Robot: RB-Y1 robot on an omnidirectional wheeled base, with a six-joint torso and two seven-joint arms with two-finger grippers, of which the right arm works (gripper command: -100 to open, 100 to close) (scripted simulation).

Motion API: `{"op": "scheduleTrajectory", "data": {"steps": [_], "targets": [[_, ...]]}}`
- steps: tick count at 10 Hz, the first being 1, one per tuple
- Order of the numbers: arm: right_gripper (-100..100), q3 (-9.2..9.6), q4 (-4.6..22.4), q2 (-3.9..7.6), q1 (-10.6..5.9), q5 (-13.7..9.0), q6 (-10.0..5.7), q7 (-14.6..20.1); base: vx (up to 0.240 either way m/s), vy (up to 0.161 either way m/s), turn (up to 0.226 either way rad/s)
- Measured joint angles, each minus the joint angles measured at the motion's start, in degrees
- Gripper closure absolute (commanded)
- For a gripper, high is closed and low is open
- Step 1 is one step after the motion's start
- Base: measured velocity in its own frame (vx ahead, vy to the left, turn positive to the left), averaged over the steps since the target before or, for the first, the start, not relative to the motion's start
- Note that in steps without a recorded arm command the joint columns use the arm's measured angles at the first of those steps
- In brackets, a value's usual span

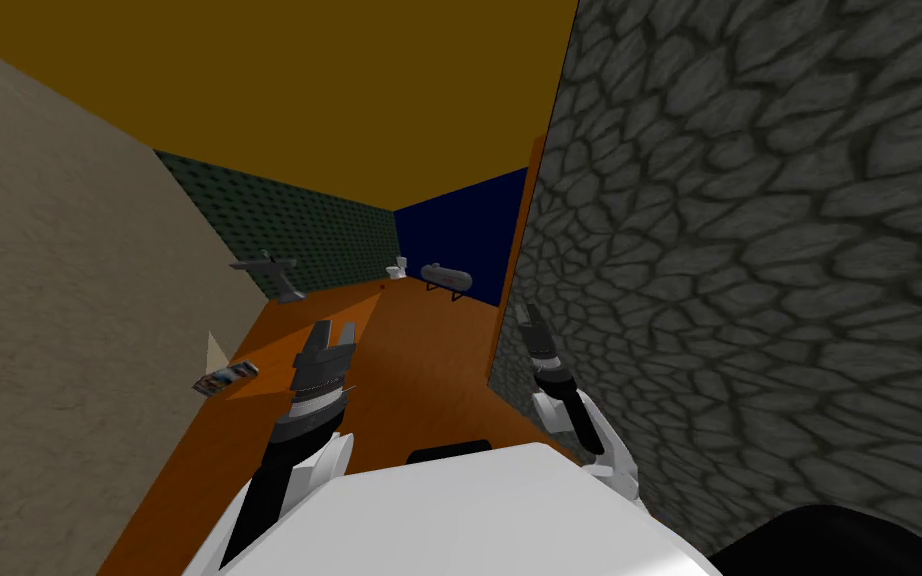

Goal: Push the door open

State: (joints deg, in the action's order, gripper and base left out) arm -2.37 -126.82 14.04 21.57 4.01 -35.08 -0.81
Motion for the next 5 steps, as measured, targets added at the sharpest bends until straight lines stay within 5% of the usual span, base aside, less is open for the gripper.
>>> {"op": "scheduleTrajectory", "data": {"steps": [5], "targets": [[-100,-1.2,1.02,4.94,-3.9,0.04,-1.88,0.15,0.139,0.075,0.267]]}}
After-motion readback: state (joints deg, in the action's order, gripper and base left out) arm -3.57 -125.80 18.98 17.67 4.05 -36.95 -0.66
